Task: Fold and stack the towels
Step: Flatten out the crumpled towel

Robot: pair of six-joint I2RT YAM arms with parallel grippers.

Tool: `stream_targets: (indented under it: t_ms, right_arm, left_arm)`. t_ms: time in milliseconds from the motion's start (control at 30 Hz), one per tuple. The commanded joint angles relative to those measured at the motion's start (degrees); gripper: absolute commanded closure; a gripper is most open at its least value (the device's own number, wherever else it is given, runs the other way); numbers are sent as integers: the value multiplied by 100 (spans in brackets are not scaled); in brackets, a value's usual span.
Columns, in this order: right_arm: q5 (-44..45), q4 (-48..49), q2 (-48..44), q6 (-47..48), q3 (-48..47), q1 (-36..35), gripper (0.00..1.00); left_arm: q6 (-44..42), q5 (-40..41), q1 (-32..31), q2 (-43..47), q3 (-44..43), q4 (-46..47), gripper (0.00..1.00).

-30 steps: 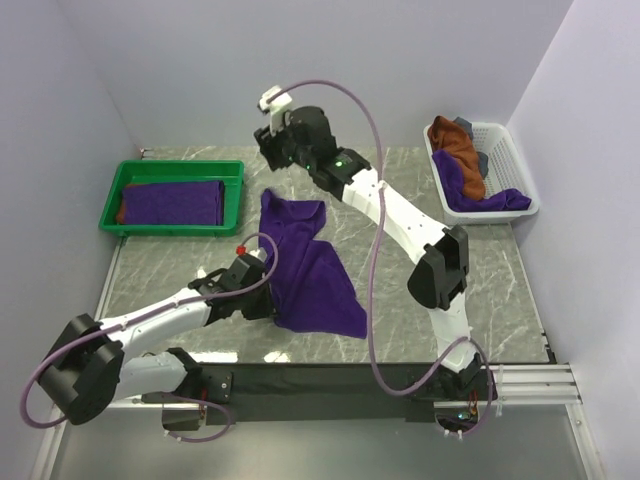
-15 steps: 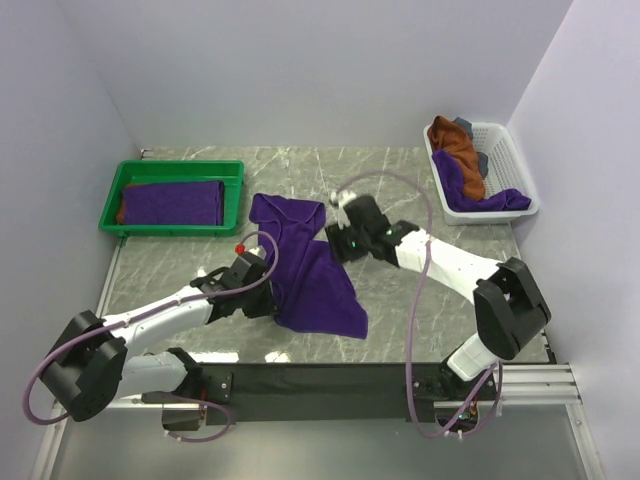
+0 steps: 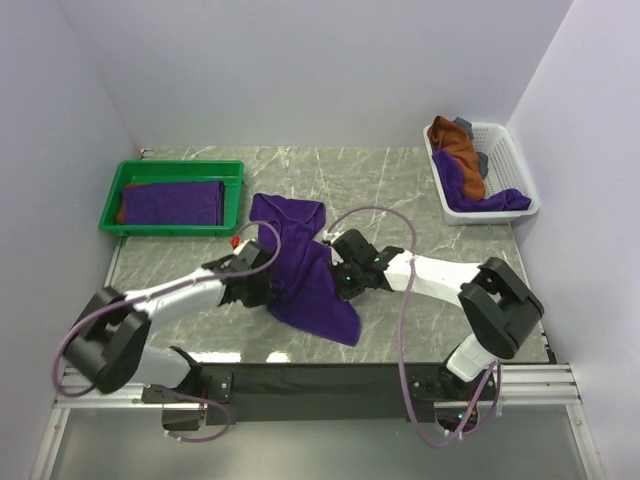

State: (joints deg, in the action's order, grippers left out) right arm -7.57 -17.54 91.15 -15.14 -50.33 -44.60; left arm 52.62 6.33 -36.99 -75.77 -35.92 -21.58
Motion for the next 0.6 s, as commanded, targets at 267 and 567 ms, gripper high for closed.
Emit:
stream_targets:
  t_ms: [267,567]
  right_arm:
    - [1892,-2452,-2056,249,-1014,-205,100]
    - [416,-1879,-1744,-1087,-469,-1533,94]
  left_arm:
    - [-1008,342,473,-2073,-3410,-715,99]
    - [-1043,974,1263,-2031,-3115,-1321,99]
